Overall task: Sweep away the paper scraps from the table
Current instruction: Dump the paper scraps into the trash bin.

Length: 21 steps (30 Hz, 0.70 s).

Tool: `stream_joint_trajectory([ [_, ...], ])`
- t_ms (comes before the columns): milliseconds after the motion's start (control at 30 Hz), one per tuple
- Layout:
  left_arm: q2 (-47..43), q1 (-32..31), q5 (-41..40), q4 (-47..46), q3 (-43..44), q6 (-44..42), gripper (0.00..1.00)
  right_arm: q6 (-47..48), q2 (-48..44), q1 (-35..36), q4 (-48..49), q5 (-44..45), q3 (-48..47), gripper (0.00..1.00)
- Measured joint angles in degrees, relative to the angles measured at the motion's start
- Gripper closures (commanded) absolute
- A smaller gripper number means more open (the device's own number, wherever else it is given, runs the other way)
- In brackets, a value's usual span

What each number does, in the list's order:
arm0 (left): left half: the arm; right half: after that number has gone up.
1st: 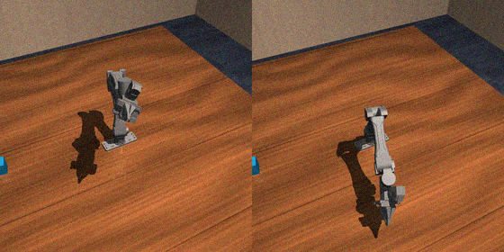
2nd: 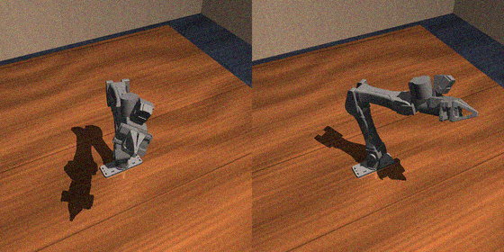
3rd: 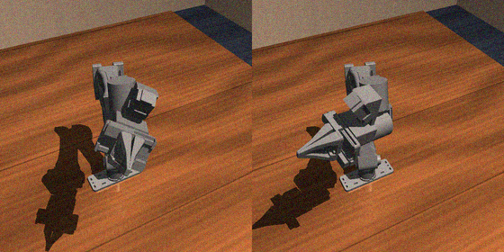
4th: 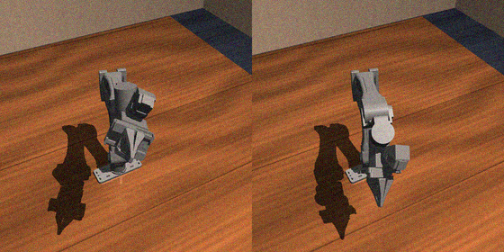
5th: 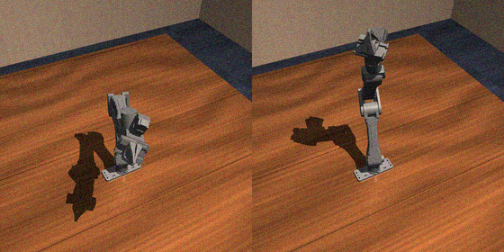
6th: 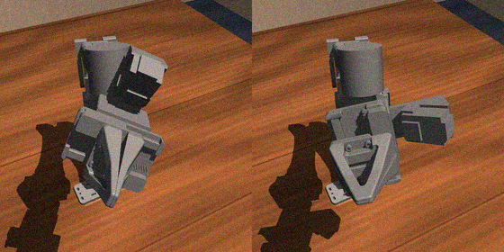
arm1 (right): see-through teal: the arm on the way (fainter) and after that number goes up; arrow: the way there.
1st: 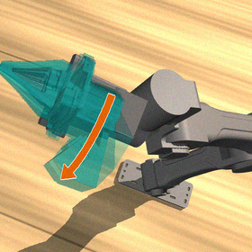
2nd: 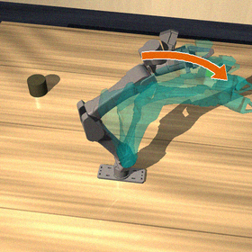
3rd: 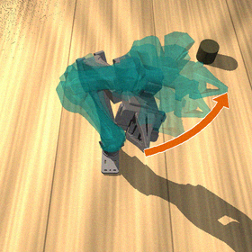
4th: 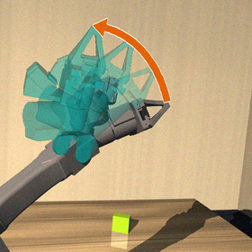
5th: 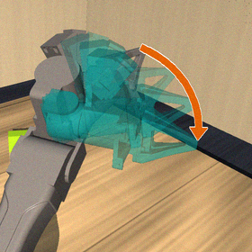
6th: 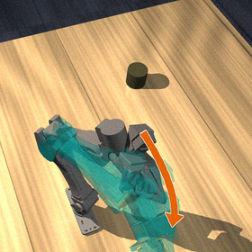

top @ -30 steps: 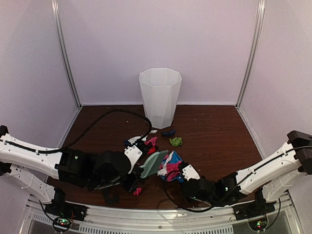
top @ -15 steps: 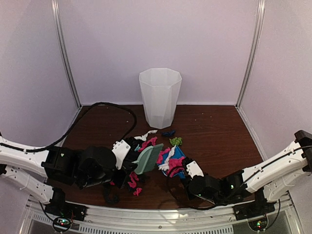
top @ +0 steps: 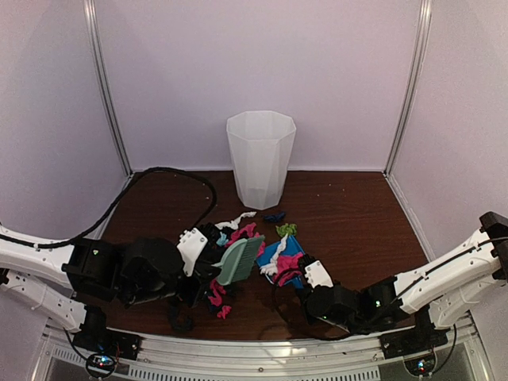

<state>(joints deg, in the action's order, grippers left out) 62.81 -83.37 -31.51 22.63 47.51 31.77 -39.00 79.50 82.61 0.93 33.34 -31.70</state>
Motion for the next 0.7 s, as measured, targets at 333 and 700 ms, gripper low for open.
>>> stream_joint_trajectory([
  [333, -3.54, 0.0, -2.25, 2.01, -0.7, 0.92, 1.0, -0.24, -0.61, -0.02, -3.43, 1.03, -3.23, 1.0],
  [700, -2.12, 0.0, -6.14, 7.28, -0.33, 3.28, 1.0, -0.17, -3.69, -0.96, -11.61, 0.83, -10.51, 1.0],
])
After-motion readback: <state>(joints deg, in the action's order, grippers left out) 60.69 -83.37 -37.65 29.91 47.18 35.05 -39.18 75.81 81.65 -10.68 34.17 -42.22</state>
